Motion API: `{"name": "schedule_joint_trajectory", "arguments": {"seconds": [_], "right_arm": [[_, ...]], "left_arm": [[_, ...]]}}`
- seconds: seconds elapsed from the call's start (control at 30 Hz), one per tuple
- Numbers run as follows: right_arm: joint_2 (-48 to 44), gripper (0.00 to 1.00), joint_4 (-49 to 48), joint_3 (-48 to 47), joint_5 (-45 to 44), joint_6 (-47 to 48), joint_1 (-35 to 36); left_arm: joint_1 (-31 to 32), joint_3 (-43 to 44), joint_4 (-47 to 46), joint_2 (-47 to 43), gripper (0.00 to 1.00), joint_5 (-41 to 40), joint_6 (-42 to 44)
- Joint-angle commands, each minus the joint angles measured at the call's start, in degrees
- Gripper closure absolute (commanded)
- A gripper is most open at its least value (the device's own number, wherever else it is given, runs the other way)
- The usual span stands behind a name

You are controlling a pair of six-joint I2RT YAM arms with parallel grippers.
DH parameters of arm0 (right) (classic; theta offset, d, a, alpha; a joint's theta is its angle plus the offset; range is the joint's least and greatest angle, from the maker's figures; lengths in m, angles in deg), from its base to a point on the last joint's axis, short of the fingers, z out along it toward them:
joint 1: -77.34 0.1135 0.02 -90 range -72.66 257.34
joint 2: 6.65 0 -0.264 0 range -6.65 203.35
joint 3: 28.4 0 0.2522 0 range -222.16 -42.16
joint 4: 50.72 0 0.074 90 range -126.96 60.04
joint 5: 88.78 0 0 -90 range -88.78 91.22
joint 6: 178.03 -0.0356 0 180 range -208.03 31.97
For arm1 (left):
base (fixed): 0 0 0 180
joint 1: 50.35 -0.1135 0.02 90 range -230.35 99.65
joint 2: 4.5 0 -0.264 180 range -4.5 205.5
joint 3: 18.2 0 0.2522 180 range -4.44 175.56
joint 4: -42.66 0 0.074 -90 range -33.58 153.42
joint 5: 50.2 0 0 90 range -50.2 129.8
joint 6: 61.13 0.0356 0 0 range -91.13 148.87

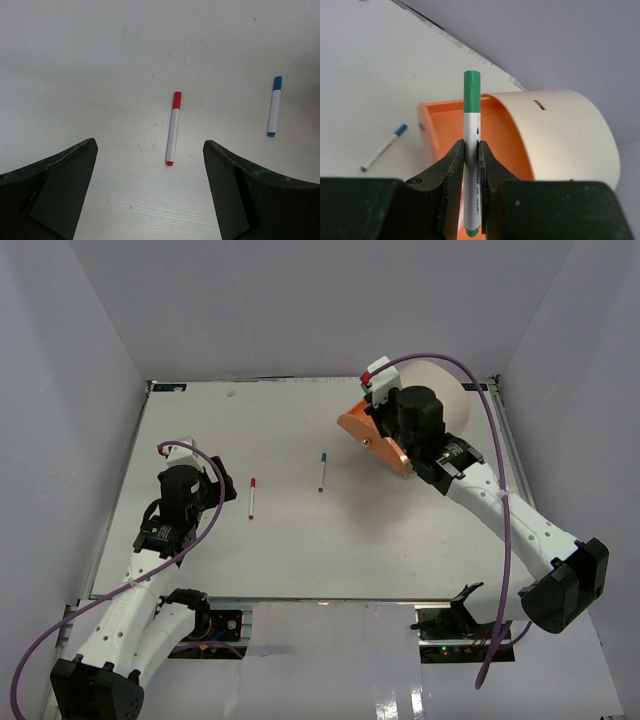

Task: Sort the stationery into containers
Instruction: Place the pen in the drawer.

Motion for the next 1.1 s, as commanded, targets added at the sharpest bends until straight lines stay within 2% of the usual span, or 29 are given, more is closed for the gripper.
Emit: {"name": "schedule_joint_trajectory", "arguments": {"seconds": [0.0, 0.17, 0.4, 0.47, 0.5, 0.53, 0.6, 0.67, 0.7, 0.8, 0.93, 1.07], "right_arm": [[0.6, 0.89, -0.1, -2.1, 7.1, 7.4, -4.0], [3.2, 0.85, -0.2, -2.8, 12.4, 7.9, -8.4], [5.9, 0.71, -0.3, -3.2, 10.7, 7.6, -9.1], [5.9, 0.57, -0.3, -3.6, 10.6, 7.2, -9.1], [5.8, 0.47, -0.3, -3.8, 10.5, 6.9, -9.2], [5.7, 0.31, -0.4, -4.0, 10.4, 6.6, -9.2], [5.5, 0.22, -0.4, -4.3, 10.3, 6.4, -9.2], [5.0, 0.18, -0.3, -5.0, 10.0, 5.5, -9.1], [4.7, 0.12, -0.3, -5.2, 10.0, 5.0, -9.1], [3.3, 0.03, -1.0, -6.2, 15.9, 1.5, -8.9], [2.5, 0.02, -3.8, -7.0, 17.1, -3.6, -4.8], [7.4, 0.02, -2.2, -12.6, 7.1, -5.3, 6.0]], "left_arm": [[-0.2, -0.4, -0.6, -0.3, 0.02, 0.7, 0.2], [-0.2, -0.3, -0.7, -0.1, 0.02, 1.1, 0.3], [-0.2, -0.5, -0.9, -0.3, 0.02, 1.3, 0.4], [-0.2, -0.4, -0.9, -0.2, 0.02, 1.5, 0.4], [-0.2, -0.4, -0.9, -0.2, 0.02, 1.6, 0.3], [-0.2, -0.4, -0.9, -0.1, 0.02, 1.6, 0.4], [-0.2, -0.5, -0.9, 0.0, 0.02, 1.8, 0.4], [-0.2, -0.4, -0.9, 0.0, 0.02, 1.9, 0.4], [-0.2, -0.5, -0.9, 0.0, 0.02, 1.9, 0.4], [-0.2, -0.5, -0.9, 0.0, 0.02, 1.8, 0.4], [-0.2, -0.3, -1.0, 0.4, 0.02, 1.7, 0.4], [-0.2, -0.3, -0.9, 0.4, 0.02, 1.3, 0.3]]}}
